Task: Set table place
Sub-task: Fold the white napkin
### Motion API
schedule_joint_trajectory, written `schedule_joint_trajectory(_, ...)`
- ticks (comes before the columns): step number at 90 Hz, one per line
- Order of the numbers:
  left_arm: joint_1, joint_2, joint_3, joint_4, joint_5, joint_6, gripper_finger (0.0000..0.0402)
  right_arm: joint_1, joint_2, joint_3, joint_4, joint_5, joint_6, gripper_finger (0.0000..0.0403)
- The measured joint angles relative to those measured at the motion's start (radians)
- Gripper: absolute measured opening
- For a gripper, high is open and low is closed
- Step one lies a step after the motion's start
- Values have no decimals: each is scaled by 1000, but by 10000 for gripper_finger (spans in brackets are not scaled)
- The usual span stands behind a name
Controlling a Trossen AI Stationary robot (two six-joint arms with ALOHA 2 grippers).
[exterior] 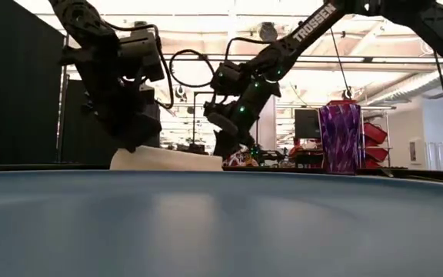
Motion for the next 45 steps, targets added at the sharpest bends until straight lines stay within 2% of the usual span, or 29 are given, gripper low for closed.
schedule_joint_trajectory(9,0,-1,0,0,3,2,0,3,13,0,-3,-36,15,0)
schedule_joint_trajectory(45,1,-32,13,3,-17,-5,0,34,15,1,-77,-10,21,0)
